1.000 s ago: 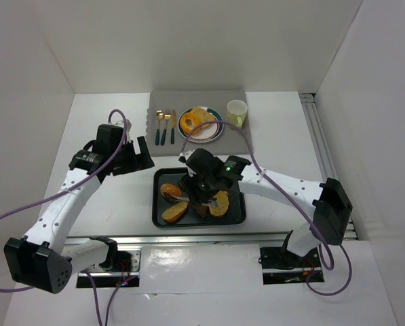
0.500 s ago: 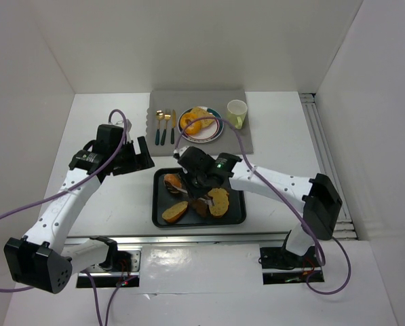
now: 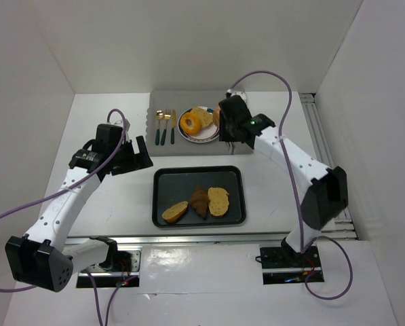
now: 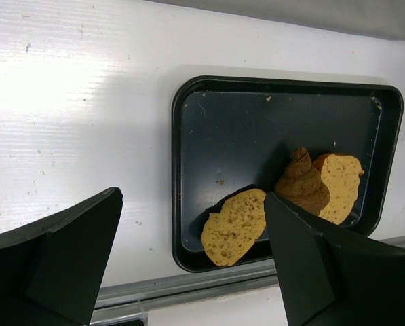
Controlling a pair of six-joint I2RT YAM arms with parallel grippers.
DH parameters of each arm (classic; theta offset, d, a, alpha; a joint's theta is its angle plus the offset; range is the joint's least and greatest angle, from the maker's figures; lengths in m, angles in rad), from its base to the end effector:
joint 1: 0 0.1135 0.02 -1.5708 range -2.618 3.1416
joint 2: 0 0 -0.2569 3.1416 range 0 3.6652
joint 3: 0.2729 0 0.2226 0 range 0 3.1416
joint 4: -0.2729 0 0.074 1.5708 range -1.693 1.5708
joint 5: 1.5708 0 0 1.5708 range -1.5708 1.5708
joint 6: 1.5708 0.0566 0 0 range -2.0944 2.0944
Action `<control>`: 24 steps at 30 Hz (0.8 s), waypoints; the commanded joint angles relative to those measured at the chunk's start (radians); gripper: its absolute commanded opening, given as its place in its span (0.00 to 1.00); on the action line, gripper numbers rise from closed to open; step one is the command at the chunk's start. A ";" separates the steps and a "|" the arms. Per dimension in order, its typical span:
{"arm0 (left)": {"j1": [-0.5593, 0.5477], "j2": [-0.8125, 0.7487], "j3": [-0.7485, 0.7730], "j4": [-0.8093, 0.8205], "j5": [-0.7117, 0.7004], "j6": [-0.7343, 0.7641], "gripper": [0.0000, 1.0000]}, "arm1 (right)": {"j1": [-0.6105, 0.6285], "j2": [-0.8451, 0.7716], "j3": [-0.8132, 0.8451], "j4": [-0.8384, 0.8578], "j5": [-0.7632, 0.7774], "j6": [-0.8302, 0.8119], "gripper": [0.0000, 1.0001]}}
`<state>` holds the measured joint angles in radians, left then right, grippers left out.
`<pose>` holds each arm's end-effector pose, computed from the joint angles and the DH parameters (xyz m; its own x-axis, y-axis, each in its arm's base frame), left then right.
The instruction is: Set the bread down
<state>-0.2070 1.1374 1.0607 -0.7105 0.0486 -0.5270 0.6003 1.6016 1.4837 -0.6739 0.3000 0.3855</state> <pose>0.2173 -0.0484 0.2976 -0.7193 -0.3622 -0.5928 -0.1422 0.9120 -0.3847 0.2882 0.1770 0.3135 -0.6826 -0.0320 -0.7301 -0.1205 0.9903 0.0693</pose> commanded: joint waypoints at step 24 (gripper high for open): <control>0.006 0.002 0.039 0.009 0.031 0.016 0.99 | -0.076 0.204 0.082 0.152 -0.087 0.049 0.62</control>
<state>-0.2070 1.1412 1.0607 -0.7109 0.0654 -0.5255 0.5121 1.8420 1.5391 -0.5579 0.2012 0.4297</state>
